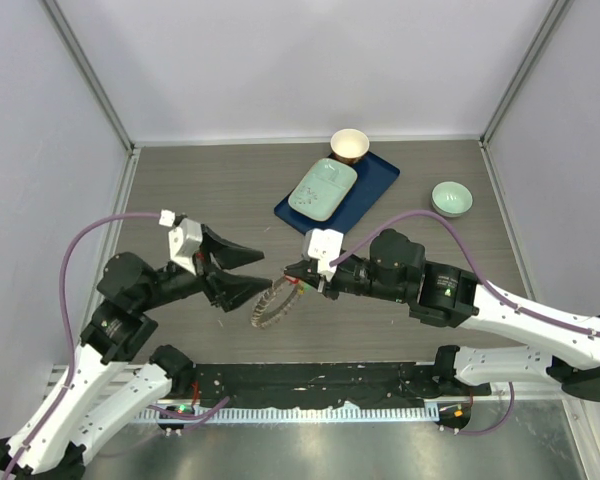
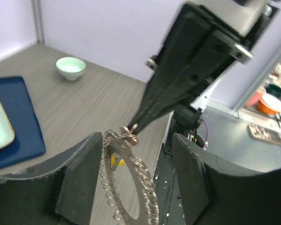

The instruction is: Remove the keys from the keyring

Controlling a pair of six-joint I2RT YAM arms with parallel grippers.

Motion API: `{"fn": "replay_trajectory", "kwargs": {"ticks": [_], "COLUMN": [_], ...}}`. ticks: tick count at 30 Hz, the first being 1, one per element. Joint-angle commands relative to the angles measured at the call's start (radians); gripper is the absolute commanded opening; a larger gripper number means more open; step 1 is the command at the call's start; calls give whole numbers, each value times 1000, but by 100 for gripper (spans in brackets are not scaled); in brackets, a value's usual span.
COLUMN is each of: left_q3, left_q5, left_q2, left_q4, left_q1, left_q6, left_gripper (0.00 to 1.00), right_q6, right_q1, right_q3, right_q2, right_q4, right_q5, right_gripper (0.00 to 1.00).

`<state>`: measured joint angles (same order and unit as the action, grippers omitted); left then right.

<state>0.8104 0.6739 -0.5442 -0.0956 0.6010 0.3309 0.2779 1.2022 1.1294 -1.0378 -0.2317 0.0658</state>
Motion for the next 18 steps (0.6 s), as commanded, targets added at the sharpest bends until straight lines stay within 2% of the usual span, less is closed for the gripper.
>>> {"fn": "replay_trajectory", "kwargs": {"ticks": [1,2,4,6,7,8,9,10,13,16,18], "left_q3": [79,99,148,159,161,161,161,161,191,232,248], "left_q5": [-210,-239,-221,-205,-171,-168,-172,-209,-214,-223,-235], "left_q2": [-54,-81,-109,-143,-151,-151,-143,-137,-105,-79,-80], "left_q4": [-156,-235,-292,-308,-302,-290,-286,-285,-302,-302,-318], "left_q1": [3,3,3,3,3,3,3,3,3,3,3], "left_q6": [223,244,314,393,454,480,503,529,542,504,447], "left_gripper": [54,50,48,39,30,29,31,41,56,62,63], "right_q6": [1,3,0,-2,-6,-11,-11,-19,-22,-23,-28], "right_q1": [-1,-1,-1,0,-1,-1,0,-1,-1,-1,-1], "right_q3": [18,15,15,20,23,24,24,23,23,27,30], "right_q2": [15,12,7,-5,-13,-18,-19,-19,-27,-38,-42], "right_q4": [111,114,129,135,141,146,156,160,170,170,172], "right_q5": [-57,-63,-109,-130,-161,-172,-179,-188,-219,-250,-254], "right_gripper": [1,1,1,1,1,1,1,1,1,1,1]}}
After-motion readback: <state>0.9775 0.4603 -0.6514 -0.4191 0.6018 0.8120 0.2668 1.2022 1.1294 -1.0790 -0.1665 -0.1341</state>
